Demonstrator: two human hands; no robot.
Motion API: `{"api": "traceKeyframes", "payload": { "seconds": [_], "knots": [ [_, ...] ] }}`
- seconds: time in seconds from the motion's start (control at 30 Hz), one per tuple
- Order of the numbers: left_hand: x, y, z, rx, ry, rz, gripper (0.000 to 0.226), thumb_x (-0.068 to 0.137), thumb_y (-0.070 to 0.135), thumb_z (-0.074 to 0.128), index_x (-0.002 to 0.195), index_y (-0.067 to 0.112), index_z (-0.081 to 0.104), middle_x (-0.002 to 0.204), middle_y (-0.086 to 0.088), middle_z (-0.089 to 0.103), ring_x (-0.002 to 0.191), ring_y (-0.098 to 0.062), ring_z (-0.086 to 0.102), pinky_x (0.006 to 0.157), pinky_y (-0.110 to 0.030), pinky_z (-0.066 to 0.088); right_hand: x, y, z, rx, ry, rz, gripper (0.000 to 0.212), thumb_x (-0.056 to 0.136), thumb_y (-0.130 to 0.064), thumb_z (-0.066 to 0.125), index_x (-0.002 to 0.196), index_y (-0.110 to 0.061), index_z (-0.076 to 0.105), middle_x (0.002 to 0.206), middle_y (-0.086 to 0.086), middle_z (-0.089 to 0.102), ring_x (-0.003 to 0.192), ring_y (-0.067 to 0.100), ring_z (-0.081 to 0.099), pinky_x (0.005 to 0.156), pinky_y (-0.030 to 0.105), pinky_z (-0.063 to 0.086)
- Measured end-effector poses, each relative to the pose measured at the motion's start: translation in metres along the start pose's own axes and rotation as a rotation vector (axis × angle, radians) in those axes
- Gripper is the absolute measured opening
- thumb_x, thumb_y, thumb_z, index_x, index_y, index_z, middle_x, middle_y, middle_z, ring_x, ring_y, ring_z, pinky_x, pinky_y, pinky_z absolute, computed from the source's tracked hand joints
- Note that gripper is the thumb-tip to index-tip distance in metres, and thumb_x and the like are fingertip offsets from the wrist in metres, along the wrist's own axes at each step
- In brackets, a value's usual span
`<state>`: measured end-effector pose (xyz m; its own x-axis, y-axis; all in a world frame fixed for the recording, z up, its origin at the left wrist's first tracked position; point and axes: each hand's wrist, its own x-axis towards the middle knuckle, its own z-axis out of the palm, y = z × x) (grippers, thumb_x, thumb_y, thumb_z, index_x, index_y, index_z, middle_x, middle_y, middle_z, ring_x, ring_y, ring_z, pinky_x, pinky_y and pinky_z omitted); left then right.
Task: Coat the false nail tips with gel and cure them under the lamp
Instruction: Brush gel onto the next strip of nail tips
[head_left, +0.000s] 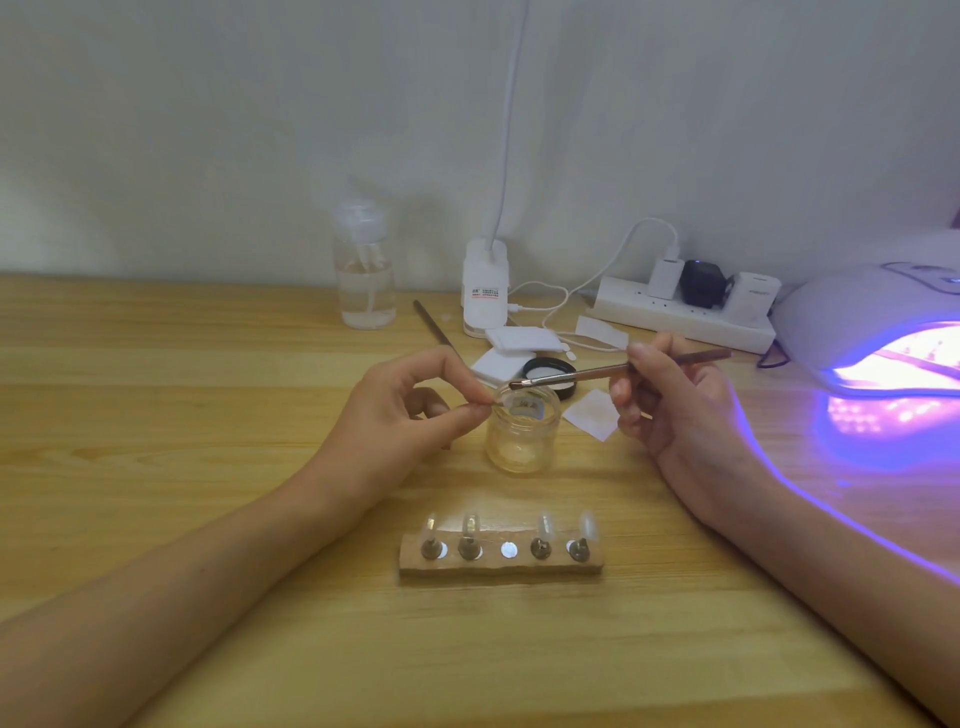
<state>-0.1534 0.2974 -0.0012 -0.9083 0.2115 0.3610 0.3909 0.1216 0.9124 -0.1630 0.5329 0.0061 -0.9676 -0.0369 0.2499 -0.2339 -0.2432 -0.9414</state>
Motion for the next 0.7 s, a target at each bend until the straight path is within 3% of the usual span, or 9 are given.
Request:
{"api": "traceKeyframes", "payload": {
  "seconds": [0.1, 0.23, 0.37, 0.57, 0.7],
  "knots": [
    [-0.0003, 0.0001, -0.0001, 0.004, -0.002, -0.002, 0.009, 0.082, 0.006, 0.075, 0.082, 0.005, 0.067, 0.085, 0.013, 0.069, 0.063, -0.015, 0.051, 0.062, -0.029, 0.046, -0.0016, -0.0001, 0.0011, -0.018, -0.058, -0.013, 0.021, 0.083, -0.032, 0.066, 0.066, -0.026, 0.055, 0.062, 0.001, 0.061, 0.056, 0.010, 0.054, 0.049, 0.018, 0.045],
    [-0.0007, 0.0002, -0.0004, 0.008, -0.001, 0.002, 0.009, 0.081, 0.007, 0.076, 0.081, 0.006, 0.067, 0.086, 0.013, 0.069, 0.062, -0.014, 0.051, 0.062, -0.030, 0.046, -0.0011, 0.0001, 0.0006, -0.012, 0.007, -0.001, 0.021, 0.081, -0.030, 0.066, 0.068, -0.022, 0.052, 0.060, 0.001, 0.061, 0.053, 0.010, 0.053, 0.047, 0.018, 0.044],
    [-0.0005, -0.0003, -0.0006, 0.006, -0.004, -0.004, 0.009, 0.082, 0.008, 0.076, 0.081, 0.008, 0.068, 0.087, 0.012, 0.069, 0.062, -0.014, 0.051, 0.062, -0.030, 0.046, -0.0019, -0.0003, 0.0012, -0.018, -0.070, -0.010, 0.024, 0.084, -0.034, 0.068, 0.066, -0.027, 0.055, 0.062, 0.000, 0.061, 0.055, 0.010, 0.054, 0.049, 0.018, 0.045],
    [0.0001, -0.0016, -0.0008, 0.016, -0.004, -0.005, 0.009, 0.082, 0.008, 0.076, 0.081, 0.007, 0.068, 0.087, 0.013, 0.069, 0.062, -0.014, 0.052, 0.060, -0.030, 0.047, -0.0007, -0.0010, -0.0001, 0.002, -0.009, -0.017, 0.025, 0.085, -0.027, 0.066, 0.062, -0.026, 0.055, 0.058, -0.001, 0.059, 0.053, 0.008, 0.054, 0.047, 0.017, 0.044],
    [-0.0004, -0.0015, -0.0010, 0.017, -0.002, -0.008, 0.008, 0.082, 0.009, 0.076, 0.081, 0.009, 0.068, 0.087, 0.014, 0.070, 0.062, -0.011, 0.053, 0.060, -0.023, 0.048, -0.0017, -0.0004, 0.0013, -0.040, -0.060, -0.025, 0.029, 0.092, -0.025, 0.064, 0.064, -0.029, 0.056, 0.061, -0.001, 0.061, 0.055, 0.010, 0.055, 0.049, 0.018, 0.045]
  ]
}}
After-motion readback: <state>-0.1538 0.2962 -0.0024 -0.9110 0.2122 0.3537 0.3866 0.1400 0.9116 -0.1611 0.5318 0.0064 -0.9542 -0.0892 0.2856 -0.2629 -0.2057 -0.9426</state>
